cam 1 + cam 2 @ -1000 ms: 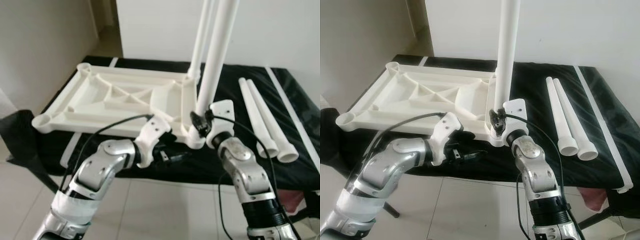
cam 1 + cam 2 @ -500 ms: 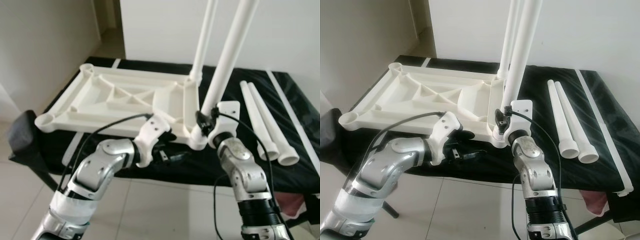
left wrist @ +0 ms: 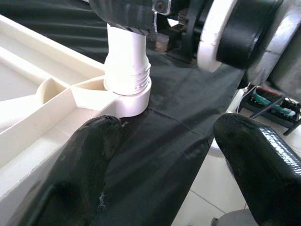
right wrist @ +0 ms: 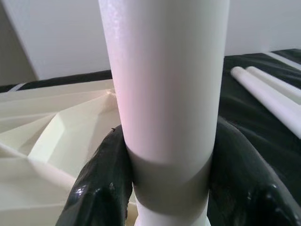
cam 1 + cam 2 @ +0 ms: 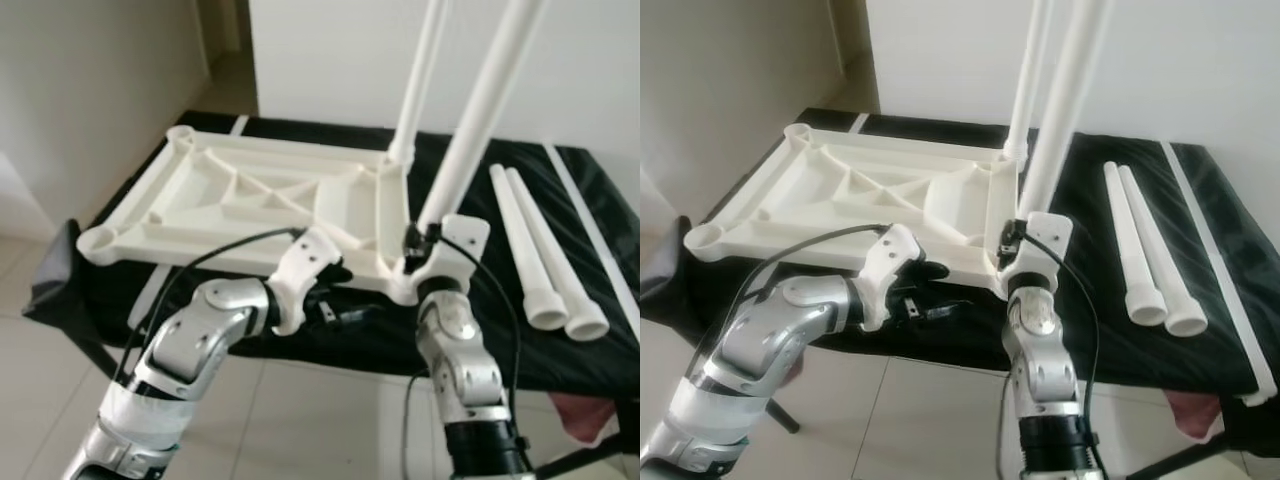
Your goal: Building children table
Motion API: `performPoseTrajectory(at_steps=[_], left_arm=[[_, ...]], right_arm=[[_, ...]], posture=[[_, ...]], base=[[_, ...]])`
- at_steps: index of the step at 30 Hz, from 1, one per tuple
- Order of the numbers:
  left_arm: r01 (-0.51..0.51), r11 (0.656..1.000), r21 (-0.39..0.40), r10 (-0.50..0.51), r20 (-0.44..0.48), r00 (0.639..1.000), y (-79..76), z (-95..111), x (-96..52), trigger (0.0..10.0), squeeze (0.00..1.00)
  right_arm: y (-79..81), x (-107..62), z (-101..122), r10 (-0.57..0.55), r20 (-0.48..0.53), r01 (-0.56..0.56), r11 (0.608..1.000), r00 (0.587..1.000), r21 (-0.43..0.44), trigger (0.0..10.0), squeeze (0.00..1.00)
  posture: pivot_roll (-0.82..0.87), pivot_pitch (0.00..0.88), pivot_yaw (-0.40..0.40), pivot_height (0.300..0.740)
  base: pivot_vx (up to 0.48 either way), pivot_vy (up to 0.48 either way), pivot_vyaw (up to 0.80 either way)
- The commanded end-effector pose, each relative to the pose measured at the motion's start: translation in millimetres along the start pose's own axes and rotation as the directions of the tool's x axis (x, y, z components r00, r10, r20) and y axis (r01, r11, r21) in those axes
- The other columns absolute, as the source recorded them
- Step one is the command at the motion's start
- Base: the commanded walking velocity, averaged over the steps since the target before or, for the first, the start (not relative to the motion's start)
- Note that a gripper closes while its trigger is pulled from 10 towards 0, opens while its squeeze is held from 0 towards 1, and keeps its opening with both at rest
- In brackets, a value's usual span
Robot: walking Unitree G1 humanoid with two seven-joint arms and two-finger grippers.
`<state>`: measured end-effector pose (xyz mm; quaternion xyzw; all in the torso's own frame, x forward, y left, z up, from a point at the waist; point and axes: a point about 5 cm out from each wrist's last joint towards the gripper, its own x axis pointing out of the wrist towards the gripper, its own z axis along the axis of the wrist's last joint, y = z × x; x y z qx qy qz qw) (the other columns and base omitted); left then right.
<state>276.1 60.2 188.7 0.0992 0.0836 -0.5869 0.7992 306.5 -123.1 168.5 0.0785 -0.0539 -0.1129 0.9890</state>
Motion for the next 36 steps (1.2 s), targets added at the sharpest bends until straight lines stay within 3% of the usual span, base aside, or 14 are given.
performPoseTrajectory(at_steps=[1,5,11,12,19,25,26,30,33,36], left_arm=[[-0.009,1.000,-0.001,0.009,0.001,1.000,0.6,1,0.2,10.0,0.00],[-0.005,1.000,-0.002,0.005,0.006,1.000,-0.3,2,2.3,10.0,0.00],[-0.018,1.000,-0.005,0.018,0.014,1.000,1.4,4,1.5,10.0,0.00],[-0.021,1.000,-0.008,0.021,0.015,1.000,0.9,2,1.0,10.0,0.00],[-0.024,1.000,-0.010,0.025,0.019,1.000,1.6,3,2.3,10.0,0.00],[-0.027,1.000,-0.009,0.027,0.024,0.999,2.0,5,2.5,10.0,0.00],[-0.025,1.000,-0.009,0.025,0.024,0.999,1.4,5,2.7,10.0,0.00],[-0.022,1.000,-0.009,0.023,0.025,0.999,0.5,5,3.6,10.0,0.00],[-0.007,1.000,-0.005,0.007,0.016,1.000,-3.4,1,6.9,10.0,0.00],[-0.010,1.000,-0.004,0.010,0.016,1.000,-3.4,1,8.7,10.0,0.00]], right_arm=[[-22.8,-5.5,-34,-0.137,-0.166,0.143,0.989,0.976,0.025,10.0,0.00],[-16.6,-3.8,-30,-0.152,-0.151,0.158,0.987,0.977,0.026,10.0,0.00],[-16.3,-2.9,-27,-0.082,-0.133,0.089,0.995,0.988,0.053,10.0,0.00],[-20.4,-2.1,-19,-0.029,-0.065,0.032,0.998,0.997,0.047,10.0,1.00],[-23.5,0.9,-13,0.038,-0.011,-0.037,0.999,0.999,0.027,10.0,1.00],[-31.9,5.6,-10,0.202,-0.020,-0.202,0.979,0.979,-0.001,10.0,1.00],[-33.1,6.3,-11,0.247,-0.033,-0.247,0.969,0.969,-0.006,10.0,0.02],[-35.8,7.7,-11,0.320,-0.042,-0.321,0.947,0.946,-0.026,10.0,0.00],[-42.2,11.3,-15,0.461,-0.082,-0.468,0.876,0.884,-0.117,10.0,0.00],[-45.3,13.8,-16,0.496,-0.094,-0.505,0.850,0.863,-0.150,10.0,0.00]], posture=[[0.01,0.041,0.000,0.740],[0.02,0.043,-0.007,0.740],[0.02,0.045,-0.011,0.740],[0.01,0.046,-0.012,0.740],[0.01,0.041,-0.012,0.740],[0.01,0.037,-0.012,0.740],[0.01,0.036,-0.011,0.740],[0.01,0.036,-0.011,0.740],[0.01,0.036,-0.011,0.740],[0.00,0.034,-0.009,0.740]], base=[[0.000,0.000,0.00],[0.000,0.000,0.00],[0.000,0.000,0.00],[0.000,0.000,0.00],[0.000,0.000,0.00],[0.000,0.000,0.00],[0.000,0.000,0.00],[0.000,0.000,0.00],[0.000,0.000,0.00],[0.000,0.000,0.00]])
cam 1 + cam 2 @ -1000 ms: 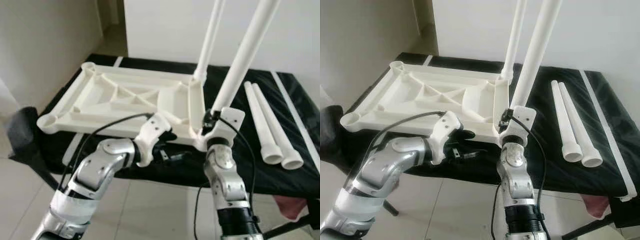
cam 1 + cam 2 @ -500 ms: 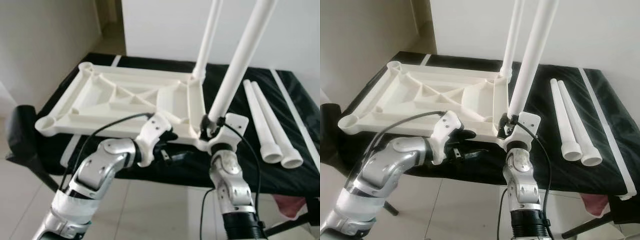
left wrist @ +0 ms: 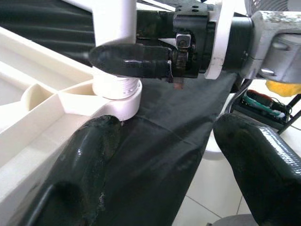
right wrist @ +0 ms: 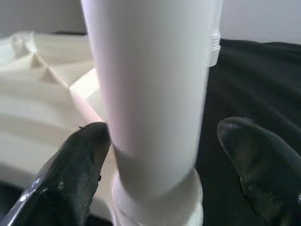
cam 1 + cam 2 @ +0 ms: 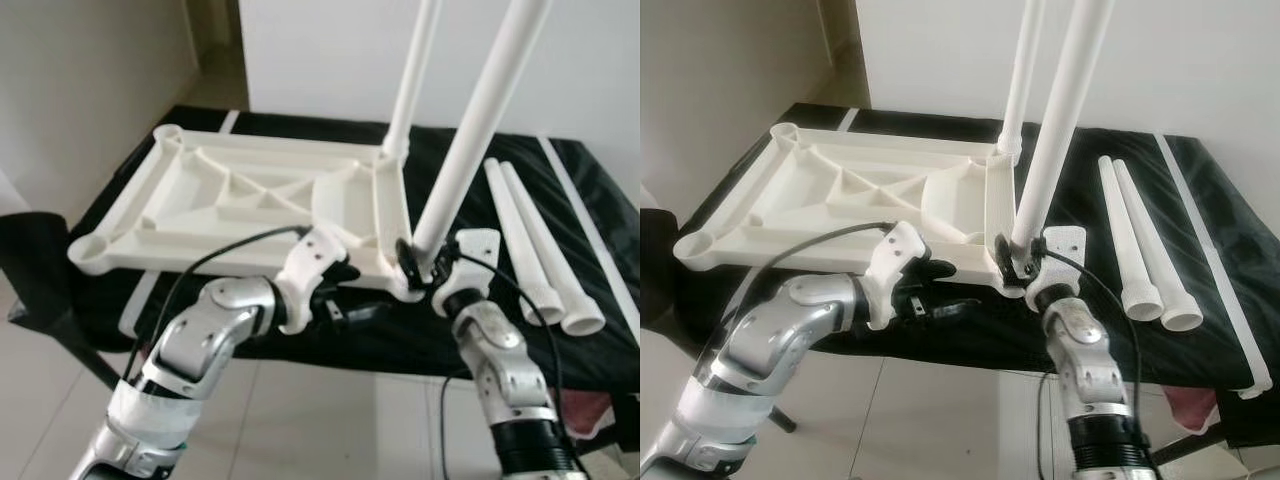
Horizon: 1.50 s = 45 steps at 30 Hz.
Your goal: Building children table
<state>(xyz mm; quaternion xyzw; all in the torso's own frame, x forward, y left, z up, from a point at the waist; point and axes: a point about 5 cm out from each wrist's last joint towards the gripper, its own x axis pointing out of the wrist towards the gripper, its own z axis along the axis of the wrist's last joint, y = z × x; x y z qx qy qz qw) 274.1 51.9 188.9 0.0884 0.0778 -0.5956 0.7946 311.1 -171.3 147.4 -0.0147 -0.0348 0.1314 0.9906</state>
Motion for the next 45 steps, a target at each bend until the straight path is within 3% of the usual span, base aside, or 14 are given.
performPoseTrajectory(at_steps=[1,13,14,16,17,19,20,27,32,33,35,36,40,45], left_arm=[[-0.031,1.000,0.005,0.031,-0.005,1.000,0.6,-1,2.9,10.0,0.00],[-0.113,0.993,0.041,0.112,0.011,0.994,4.6,-1,11.4,10.0,0.00],[-0.138,0.989,0.056,0.137,0.019,0.990,5.8,-2,12.7,10.0,0.00],[-0.154,0.986,0.068,0.153,0.025,0.988,6.6,-2,13.5,10.0,0.00],[-0.177,0.982,0.069,0.175,0.033,0.984,8.2,-2,14.3,10.0,0.00],[-0.206,0.975,0.083,0.203,0.045,0.978,10.1,-2,14.9,10.0,0.00],[-0.214,0.972,0.093,0.212,0.038,0.977,10.4,-4,15.1,10.0,0.00],[-0.209,0.963,0.170,0.213,-0.003,0.977,6.4,-16,15.6,10.0,0.00],[-0.177,0.969,0.170,0.181,-0.005,0.983,1.3,-17,16.4,10.0,0.00],[-0.163,0.975,0.154,0.164,0.001,0.986,-0.7,-17,16.9,10.0,0.00],[-0.154,0.978,0.143,0.154,0.008,0.988,-1.9,-16,17.3,10.0,0.00],[-0.154,0.979,0.131,0.153,0.019,0.988,-1.9,-15,17.5,10.0,0.00],[-0.168,0.978,0.126,0.166,0.029,0.986,0.5,-14,17.4,10.0,0.00],[-0.185,0.974,0.134,0.182,0.038,0.983,2.1,-15,16.6,10.0,0.00]], right_arm=[[1.2,3.2,-2,0.048,-0.009,-0.049,0.998,0.999,-0.026,10.0,0.00],[-6.4,18.5,-1,0.150,-0.026,-0.152,0.977,0.988,-0.147,10.0,0.00],[-5.3,20.7,0,0.167,-0.025,-0.169,0.972,0.986,-0.161,9.3,0.00],[-4.7,22.1,0,0.177,-0.025,-0.179,0.969,0.984,-0.171,9.3,0.00],[-3.4,22.8,-1,0.192,-0.030,-0.194,0.963,0.981,-0.185,4.7,0.00],[-1.1,23.0,-3,0.213,-0.035,-0.215,0.960,0.977,-0.176,4.0,0.00],[-0.8,23.1,-5,0.215,-0.040,-0.219,0.959,0.976,-0.179,0.0,0.00],[-3.6,22.9,-12,0.199,-0.071,-0.209,0.959,0.977,-0.193,0.0,0.00],[-4.3,22.4,-16,0.175,-0.080,-0.186,0.967,0.981,-0.172,0.0,0.00],[-4.0,22.1,-17,0.151,-0.078,-0.162,0.974,0.985,-0.156,6.6,0.00],[-3.8,21.9,-18,0.136,-0.075,-0.145,0.979,0.988,-0.146,6.6,0.00],[-4.0,22.0,-21,0.090,-0.078,-0.099,0.987,0.993,-0.124,10.0,0.00],[-5.1,20.0,-25,-0.070,-0.082,0.065,0.996,0.994,-0.068,10.0,0.00],[-1.8,16.5,-23,-0.170,-0.050,0.168,0.985,0.984,-0.032,10.0,0.00]], posture=[[0.00,0.031,-0.008,0.740],[0.01,0.024,-0.008,0.740],[0.01,0.024,-0.008,0.740],[0.01,0.024,-0.008,0.740],[0.01,0.022,-0.011,0.740],[0.01,0.021,-0.014,0.740],[0.01,0.019,-0.016,0.740],[0.02,0.016,-0.018,0.740],[0.02,0.013,-0.019,0.740],[0.02,0.013,-0.019,0.740],[0.02,0.013,-0.019,0.740],[0.02,0.011,-0.019,0.740],[0.02,0.005,-0.021,0.740],[0.02,0.000,-0.021,0.740]], base=[[0.000,0.000,0.00],[0.000,0.000,0.00],[0.000,0.000,0.00],[0.000,0.000,0.00],[0.000,0.000,0.00],[0.000,0.000,0.00],[0.000,0.000,0.00],[0.000,0.000,0.00],[0.000,0.000,0.00],[0.000,0.000,0.00],[0.000,0.000,0.00],[0.000,0.000,0.00],[0.000,0.000,0.00],[0.000,0.000,0.00]])
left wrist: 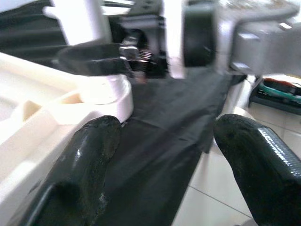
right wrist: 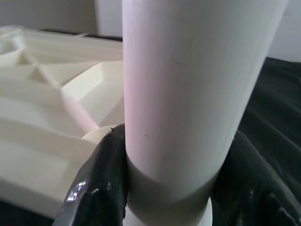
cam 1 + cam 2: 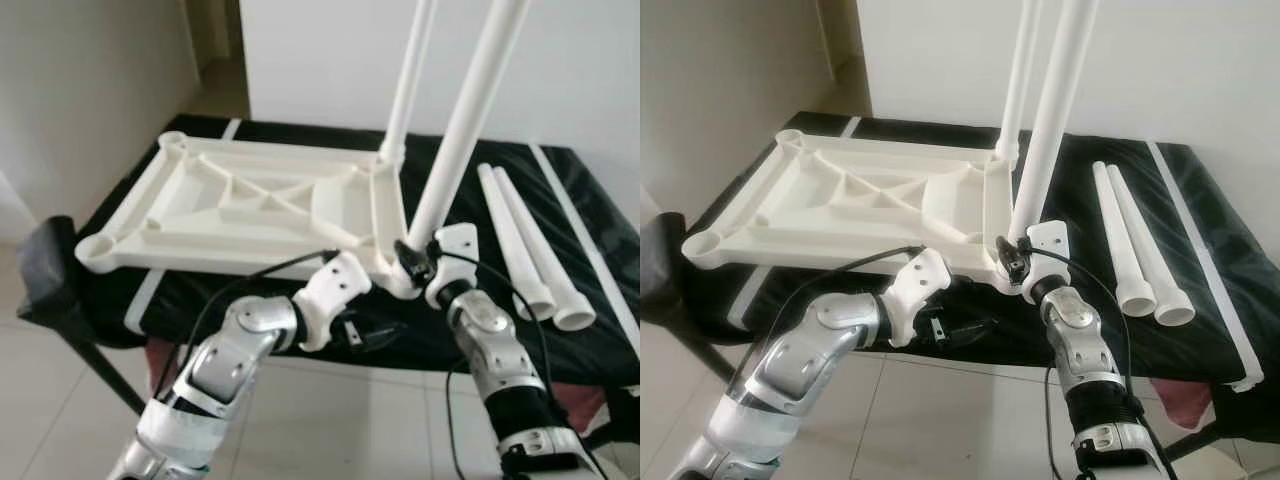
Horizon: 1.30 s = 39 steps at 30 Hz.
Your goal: Building children table
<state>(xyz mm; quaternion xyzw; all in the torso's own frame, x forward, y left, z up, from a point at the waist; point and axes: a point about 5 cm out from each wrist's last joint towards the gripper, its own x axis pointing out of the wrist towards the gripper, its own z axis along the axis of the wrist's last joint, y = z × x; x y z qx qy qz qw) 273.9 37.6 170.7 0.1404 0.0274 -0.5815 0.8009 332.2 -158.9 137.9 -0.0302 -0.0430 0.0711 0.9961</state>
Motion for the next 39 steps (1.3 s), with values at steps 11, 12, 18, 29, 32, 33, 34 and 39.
performPoseTrajectory(at_steps=[11,12,18,29,32,33,34,39], left_arm=[[-0.141,0.990,-0.003,0.141,0.011,0.990,7.2,-2,-1.7,10.0,0.00],[-0.141,0.990,-0.003,0.141,0.011,0.990,7.2,-2,-1.7,10.0,0.00],[-0.150,0.989,-0.004,0.150,0.016,0.989,9.6,-2,-2.8,10.0,0.00],[-0.151,0.988,-0.007,0.151,0.008,0.988,10.8,-3,-4.6,10.0,0.00],[-0.146,0.989,-0.009,0.146,0.005,0.989,9.3,-4,-5.0,10.0,0.00],[-0.142,0.990,-0.008,0.142,0.004,0.990,8.6,-4,-5.1,10.0,0.00],[-0.140,0.990,-0.008,0.140,0.002,0.990,8.3,-4,-5.1,10.0,0.00],[-0.133,0.991,-0.009,0.133,-0.001,0.991,7.9,-4,-4.9,10.0,0.00]], right_arm=[[6.7,-26.3,-18,-0.459,-0.142,0.476,0.871,0.877,0.122,10.0,0.00],[6.7,-26.3,-18,-0.459,-0.142,0.476,0.871,0.877,0.122,10.0,0.00],[18.9,-25.7,-16,-0.427,-0.147,0.448,0.880,0.892,0.161,10.0,0.00],[6.0,-25.4,-5,-0.419,-0.095,0.429,0.893,0.903,0.136,10.0,1.00],[-1.1,-24.4,0,-0.388,-0.061,0.392,0.911,0.920,0.125,10.0,1.00],[-1.8,-22.9,1,-0.357,-0.057,0.362,0.921,0.932,0.142,10.0,1.00],[-4.2,-21.3,3,-0.326,-0.041,0.328,0.935,0.945,0.132,10.0,1.00],[-15.4,-14.4,6,-0.161,-0.022,0.162,0.982,0.987,0.093,10.0,0.85]], posture=[[0.02,0.000,-0.029,0.740],[0.02,0.000,-0.029,0.740],[0.02,0.000,-0.026,0.740],[0.02,0.000,-0.025,0.740],[0.02,0.000,-0.024,0.740],[0.02,0.000,-0.024,0.740],[0.02,0.000,-0.024,0.740],[0.02,0.000,-0.019,0.740]], base=[[0.000,0.000,0.00],[0.000,0.000,0.00],[0.000,0.000,0.00],[0.000,0.000,0.00],[0.000,0.000,0.00],[0.000,0.000,0.00],[0.000,0.000,0.00],[0.000,0.000,0.00]])
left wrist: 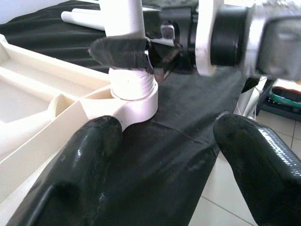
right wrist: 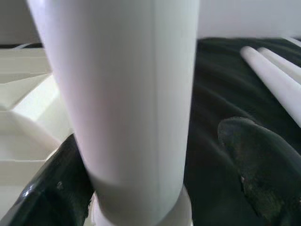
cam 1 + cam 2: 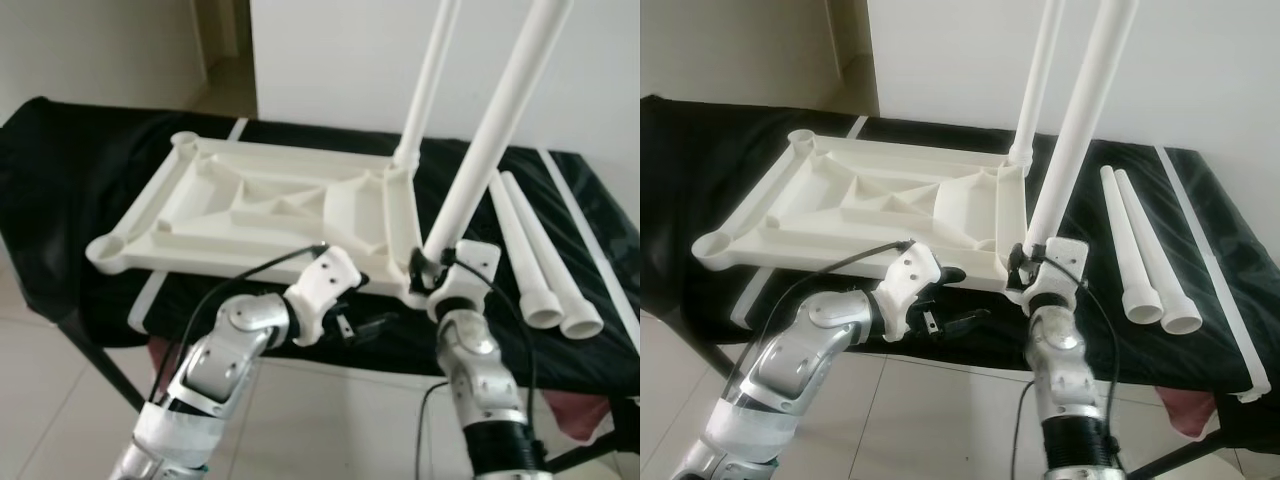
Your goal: Building children table
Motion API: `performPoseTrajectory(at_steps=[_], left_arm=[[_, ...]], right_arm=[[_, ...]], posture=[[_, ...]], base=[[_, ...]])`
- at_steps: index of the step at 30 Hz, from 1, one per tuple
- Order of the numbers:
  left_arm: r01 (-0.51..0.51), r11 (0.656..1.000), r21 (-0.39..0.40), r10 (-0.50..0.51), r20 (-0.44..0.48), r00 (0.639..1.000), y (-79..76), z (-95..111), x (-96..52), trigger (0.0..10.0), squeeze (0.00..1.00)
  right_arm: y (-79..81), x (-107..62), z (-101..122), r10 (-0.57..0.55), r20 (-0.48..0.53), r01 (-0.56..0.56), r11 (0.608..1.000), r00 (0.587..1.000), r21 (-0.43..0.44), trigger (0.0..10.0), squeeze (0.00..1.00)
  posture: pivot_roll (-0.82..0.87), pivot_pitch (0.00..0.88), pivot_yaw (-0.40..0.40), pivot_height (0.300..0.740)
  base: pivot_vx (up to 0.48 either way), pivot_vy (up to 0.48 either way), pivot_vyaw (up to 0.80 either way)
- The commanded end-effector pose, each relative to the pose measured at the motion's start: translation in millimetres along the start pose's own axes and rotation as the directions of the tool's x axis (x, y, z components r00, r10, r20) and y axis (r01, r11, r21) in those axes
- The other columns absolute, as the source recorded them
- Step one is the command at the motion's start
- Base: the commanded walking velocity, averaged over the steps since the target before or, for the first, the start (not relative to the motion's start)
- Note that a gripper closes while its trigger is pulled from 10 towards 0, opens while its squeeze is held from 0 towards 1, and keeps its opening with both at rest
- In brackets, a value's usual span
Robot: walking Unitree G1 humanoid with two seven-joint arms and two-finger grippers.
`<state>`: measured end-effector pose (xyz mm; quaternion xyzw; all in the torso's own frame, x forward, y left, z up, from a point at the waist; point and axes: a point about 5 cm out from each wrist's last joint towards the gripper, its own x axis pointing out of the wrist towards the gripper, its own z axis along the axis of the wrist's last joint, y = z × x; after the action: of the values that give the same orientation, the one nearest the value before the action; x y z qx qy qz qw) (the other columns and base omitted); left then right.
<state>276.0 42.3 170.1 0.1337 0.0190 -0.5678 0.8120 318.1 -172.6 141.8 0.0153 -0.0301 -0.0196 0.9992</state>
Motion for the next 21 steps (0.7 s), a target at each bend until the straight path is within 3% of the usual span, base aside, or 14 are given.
performPoseTrajectory(at_steps=[1,2,4,10,13,15,16,17,19,21], left_arm=[[-0.096,0.995,-0.002,0.096,-0.018,0.995,4.8,-2,-1.2,10.0,0.00],[-0.095,0.995,-0.003,0.095,-0.019,0.995,4.8,-2,-1.1,10.0,0.00],[-0.089,0.996,-0.006,0.089,-0.021,0.996,3.9,-2,-0.7,10.0,0.00],[-0.085,0.996,-0.010,0.085,-0.022,0.996,3.1,-2,-0.4,10.0,0.00],[-0.065,0.997,-0.033,0.064,-0.027,0.998,-0.1,-3,0.1,10.0,0.00],[-0.067,0.997,-0.033,0.066,-0.027,0.997,-0.9,-3,0.3,10.0,0.00],[-0.068,0.997,-0.033,0.067,-0.028,0.997,-1.2,-3,0.2,10.0,0.00],[-0.068,0.997,-0.033,0.067,-0.028,0.997,-1.2,-3,0.2,10.0,0.00],[-0.069,0.997,-0.035,0.068,-0.027,0.997,-1.8,-3,0.3,10.0,0.00],[-0.070,0.997,-0.037,0.069,-0.026,0.997,-2.0,-3,0.4,10.0,0.00]], right_arm=[[-3.1,1.7,2,0.023,0.009,-0.023,1.000,1.000,0.010,10.0,0.85],[-5.4,2.9,2,0.034,0.017,-0.034,0.999,0.999,-0.010,10.0,0.00],[-3.1,5.5,1,0.166,0.009,-0.166,0.986,0.986,-0.031,10.0,0.00],[-1.4,6.3,0,0.255,0.000,-0.255,0.965,0.967,-0.055,10.0,0.00],[1.5,8.0,-5,0.390,-0.036,-0.392,0.911,0.920,-0.129,10.0,0.00],[-0.9,9.1,-6,0.421,-0.048,-0.423,0.896,0.906,-0.136,10.0,0.00],[-2.5,9.5,-6,0.423,-0.053,-0.426,0.894,0.905,-0.141,5.3,0.00],[-2.5,9.5,-6,0.423,-0.053,-0.426,0.894,0.905,-0.141,5.3,0.00],[-5.4,10.2,-7,0.426,-0.064,-0.430,0.889,0.903,-0.156,0.0,0.00],[-7.9,10.6,-8,0.421,-0.073,-0.427,0.891,0.904,-0.156,0.0,0.00]], posture=[[0.02,0.000,-0.019,0.740],[0.02,0.000,-0.017,0.740],[0.02,0.000,-0.015,0.740],[0.02,0.000,-0.013,0.740],[0.02,0.010,-0.003,0.740],[0.02,0.013,-0.003,0.740],[0.02,0.016,-0.004,0.740],[0.02,0.016,-0.004,0.740],[0.02,0.019,-0.007,0.740],[0.02,0.020,-0.008,0.740]], base=[[0.000,0.000,0.00],[0.000,0.000,0.00],[0.000,0.000,0.00],[0.000,0.000,0.00],[0.000,0.000,0.00],[0.000,0.000,0.00],[0.000,0.000,0.00],[0.000,0.000,0.00],[0.000,0.000,0.00],[0.000,0.000,0.00]])
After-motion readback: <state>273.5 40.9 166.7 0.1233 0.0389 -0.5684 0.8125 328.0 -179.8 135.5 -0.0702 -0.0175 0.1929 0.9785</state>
